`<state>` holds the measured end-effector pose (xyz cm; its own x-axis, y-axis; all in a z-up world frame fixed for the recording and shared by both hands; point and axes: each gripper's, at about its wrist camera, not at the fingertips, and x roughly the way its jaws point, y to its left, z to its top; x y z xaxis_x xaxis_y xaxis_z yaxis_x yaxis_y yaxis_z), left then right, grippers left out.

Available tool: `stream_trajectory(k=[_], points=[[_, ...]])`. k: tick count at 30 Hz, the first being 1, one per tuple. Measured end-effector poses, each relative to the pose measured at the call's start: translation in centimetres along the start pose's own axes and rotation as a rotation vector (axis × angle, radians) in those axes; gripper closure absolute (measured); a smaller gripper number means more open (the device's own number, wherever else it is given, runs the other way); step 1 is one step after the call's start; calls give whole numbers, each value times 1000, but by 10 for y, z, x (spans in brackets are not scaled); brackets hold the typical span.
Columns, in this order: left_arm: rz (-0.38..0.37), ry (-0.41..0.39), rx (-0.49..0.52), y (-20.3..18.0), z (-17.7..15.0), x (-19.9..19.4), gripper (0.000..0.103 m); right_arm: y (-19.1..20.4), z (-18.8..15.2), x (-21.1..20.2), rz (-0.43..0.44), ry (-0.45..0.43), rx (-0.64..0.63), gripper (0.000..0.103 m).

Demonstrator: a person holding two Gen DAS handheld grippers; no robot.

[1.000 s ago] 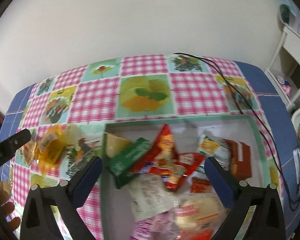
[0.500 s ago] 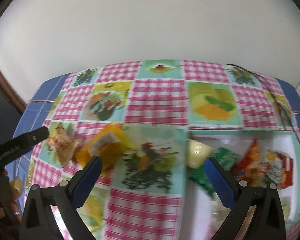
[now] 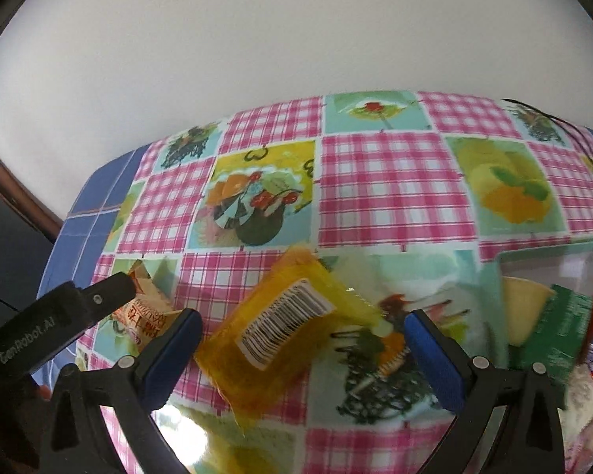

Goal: Organize snacks

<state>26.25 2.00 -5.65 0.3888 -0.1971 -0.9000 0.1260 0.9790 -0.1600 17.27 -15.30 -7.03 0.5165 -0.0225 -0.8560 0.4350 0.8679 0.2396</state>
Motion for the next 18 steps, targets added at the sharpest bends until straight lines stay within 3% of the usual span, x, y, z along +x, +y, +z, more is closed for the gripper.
stream_trajectory(k=[10,12,13,14,18], points=[[18,40,14,-7,-10,25,3,1,-8,17,-63,26,-75,0],[21,36,19,-8,-12,25,13,-2,-8,16,-70,26,-84,2],[21,34,21,-8,-12,24,26,-4,-8,15,-68,28,-84,4],[18,34,24,-9,-12,24,37,-5,-9,14,-64,28,-83,11],[14,37,49,-15,-15,23,59,-8,-9,11,-74,35,-86,35]])
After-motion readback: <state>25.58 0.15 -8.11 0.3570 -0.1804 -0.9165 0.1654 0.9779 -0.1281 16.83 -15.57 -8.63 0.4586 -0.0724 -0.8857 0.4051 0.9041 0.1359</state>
